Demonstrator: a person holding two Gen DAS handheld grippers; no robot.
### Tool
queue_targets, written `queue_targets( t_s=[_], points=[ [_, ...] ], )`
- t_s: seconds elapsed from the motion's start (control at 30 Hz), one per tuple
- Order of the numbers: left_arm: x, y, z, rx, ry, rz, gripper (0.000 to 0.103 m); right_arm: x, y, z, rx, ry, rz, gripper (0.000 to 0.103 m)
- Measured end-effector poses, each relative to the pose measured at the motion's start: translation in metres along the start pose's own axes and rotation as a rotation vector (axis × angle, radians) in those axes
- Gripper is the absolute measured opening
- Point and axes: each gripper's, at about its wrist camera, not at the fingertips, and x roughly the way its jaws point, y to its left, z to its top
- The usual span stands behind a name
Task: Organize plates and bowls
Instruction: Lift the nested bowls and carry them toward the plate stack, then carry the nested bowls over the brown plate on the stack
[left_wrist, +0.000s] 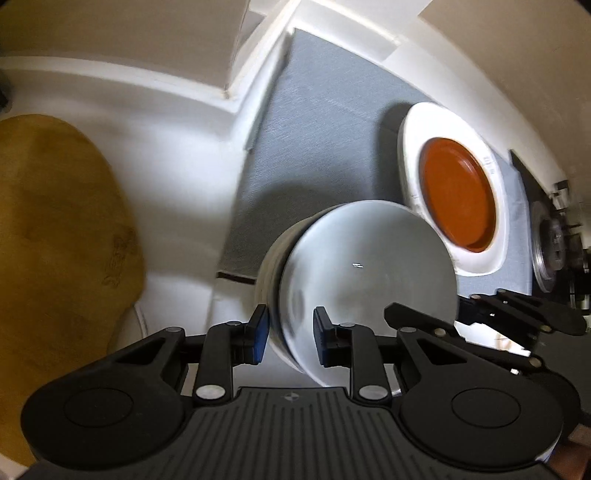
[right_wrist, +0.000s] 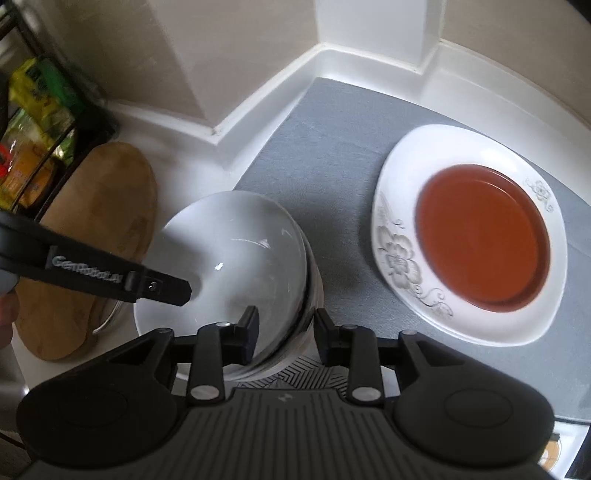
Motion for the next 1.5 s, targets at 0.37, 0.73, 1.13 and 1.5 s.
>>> queue_targets(
  t_s=[0.37, 0.73, 1.13, 1.5],
  points=[
    [-0.008, 0.012, 0.001, 0.055, -0.048, -0.041, 0.026, -0.013, -0.017, 0.002, 0.064, -0.051, 0.032, 0.033],
    [0.013, 0.022, 0.006, 0.036, 0.013, -0.059, 0.029, -0.012, -0.045, 0.018, 0.086, 0.046, 0.184, 0.041],
    [0.029, 0.037, 0.001, -0.036, 0.051, -0.112, 0.048, 0.017, -0.1, 0.018, 0.233, 0.049, 0.446, 0.061],
    [0.049, 0.041, 0.017, -0.082, 0.101, -0.154, 0.056, 0.058, -0.131, -0.038, 0.585, -0.085, 0.673, 0.079]
  ],
)
